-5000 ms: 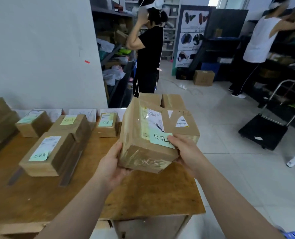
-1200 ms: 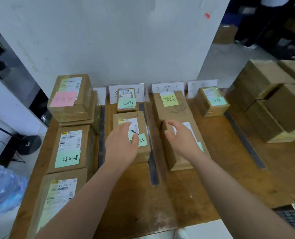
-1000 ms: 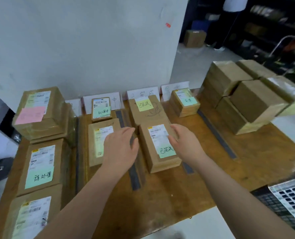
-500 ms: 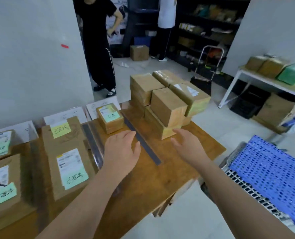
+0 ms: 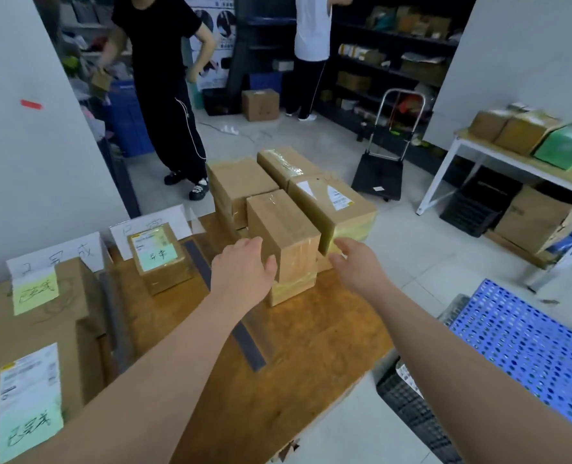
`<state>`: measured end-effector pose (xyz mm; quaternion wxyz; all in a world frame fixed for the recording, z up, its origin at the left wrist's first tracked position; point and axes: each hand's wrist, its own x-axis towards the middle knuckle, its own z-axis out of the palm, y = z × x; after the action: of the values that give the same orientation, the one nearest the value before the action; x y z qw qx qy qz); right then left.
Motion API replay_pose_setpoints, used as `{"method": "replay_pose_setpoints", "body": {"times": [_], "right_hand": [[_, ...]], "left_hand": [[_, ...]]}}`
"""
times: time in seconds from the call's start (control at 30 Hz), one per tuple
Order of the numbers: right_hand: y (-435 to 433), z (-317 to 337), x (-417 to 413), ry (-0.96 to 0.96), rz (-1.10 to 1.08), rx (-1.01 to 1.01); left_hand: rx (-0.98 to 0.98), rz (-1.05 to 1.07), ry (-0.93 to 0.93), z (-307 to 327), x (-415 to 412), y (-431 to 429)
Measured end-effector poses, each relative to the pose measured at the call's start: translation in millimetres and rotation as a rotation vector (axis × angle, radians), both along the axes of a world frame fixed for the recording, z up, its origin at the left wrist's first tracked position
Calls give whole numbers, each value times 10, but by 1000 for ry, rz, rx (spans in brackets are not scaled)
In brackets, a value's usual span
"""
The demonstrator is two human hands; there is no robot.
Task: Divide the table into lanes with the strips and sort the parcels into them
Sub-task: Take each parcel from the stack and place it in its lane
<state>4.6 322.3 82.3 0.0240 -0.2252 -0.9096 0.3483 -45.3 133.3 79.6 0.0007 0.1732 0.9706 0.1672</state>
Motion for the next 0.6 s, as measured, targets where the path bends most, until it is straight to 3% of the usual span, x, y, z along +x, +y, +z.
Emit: {"method": "replay_pose_setpoints", "body": {"times": [0.3,0.5,0.6], "right_hand": [[158,-202,-734,-22,1,-280],[221,-243,-745,39,-21,-559],[201,-222,-673,-6,59,-622]], "left_hand": [[379,126,-488,-203,-691,508],[727,408,-708,-276,-653,527],[784,516,-761,-284,-588,499]]}}
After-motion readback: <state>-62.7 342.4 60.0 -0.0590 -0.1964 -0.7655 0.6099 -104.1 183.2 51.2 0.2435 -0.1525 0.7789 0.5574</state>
